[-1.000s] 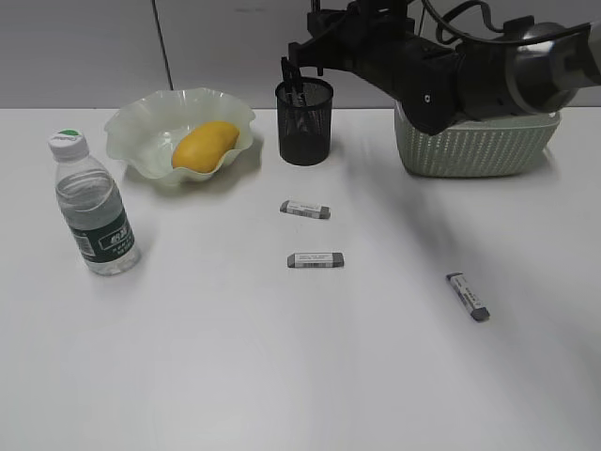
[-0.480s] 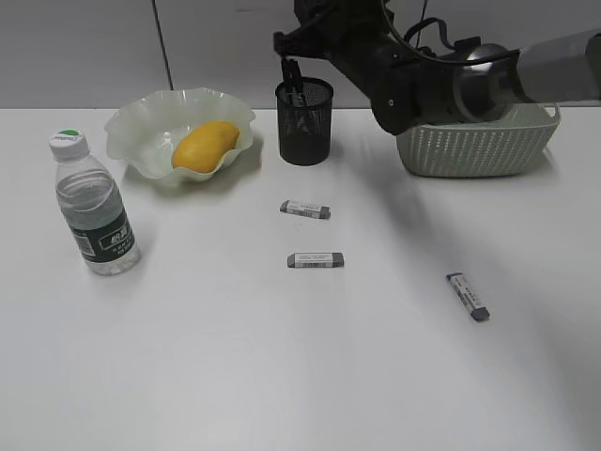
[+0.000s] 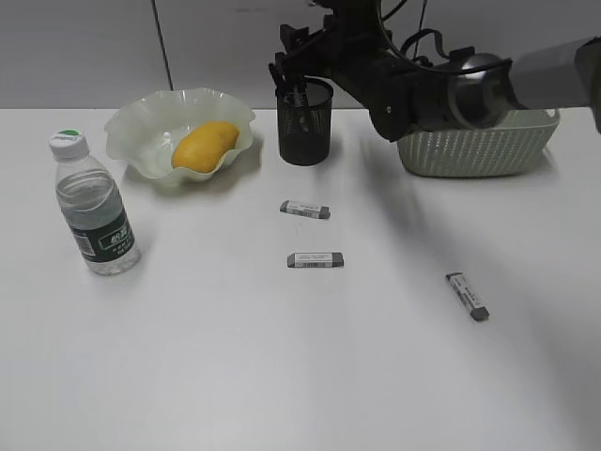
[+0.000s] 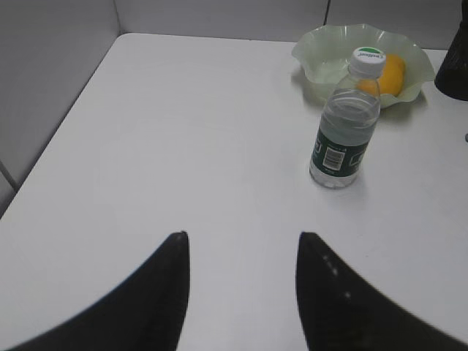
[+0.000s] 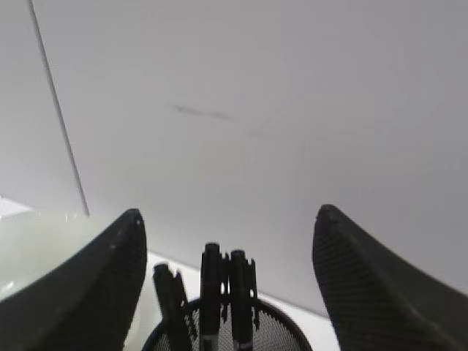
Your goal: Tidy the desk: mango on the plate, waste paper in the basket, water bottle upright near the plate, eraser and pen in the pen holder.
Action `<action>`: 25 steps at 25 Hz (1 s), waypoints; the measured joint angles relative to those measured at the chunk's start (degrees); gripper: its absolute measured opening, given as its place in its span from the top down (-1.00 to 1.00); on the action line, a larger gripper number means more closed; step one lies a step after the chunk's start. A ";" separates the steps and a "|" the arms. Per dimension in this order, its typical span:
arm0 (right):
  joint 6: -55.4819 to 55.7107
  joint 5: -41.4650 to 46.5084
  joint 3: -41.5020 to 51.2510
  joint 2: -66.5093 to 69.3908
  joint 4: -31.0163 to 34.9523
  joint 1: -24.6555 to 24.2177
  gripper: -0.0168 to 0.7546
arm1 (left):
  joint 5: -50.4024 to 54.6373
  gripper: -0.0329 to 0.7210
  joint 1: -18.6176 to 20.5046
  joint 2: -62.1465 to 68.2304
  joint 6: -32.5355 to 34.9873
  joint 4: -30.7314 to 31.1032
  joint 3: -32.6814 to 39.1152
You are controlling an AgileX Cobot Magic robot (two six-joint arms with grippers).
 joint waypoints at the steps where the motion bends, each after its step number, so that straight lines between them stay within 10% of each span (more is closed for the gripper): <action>1: 0.00 2.82 0.00 -0.80 0.00 0.00 -0.50 | 0.00 -0.03 0.00 0.00 0.00 0.00 0.00; 9: -0.06 33.45 4.22 -18.38 -4.21 0.00 -0.44 | 0.00 -0.03 0.00 0.00 0.00 0.00 0.00; 25: 2.79 85.09 43.21 -65.08 -5.03 0.00 -0.32 | 0.00 -0.03 0.00 0.00 0.00 0.00 0.00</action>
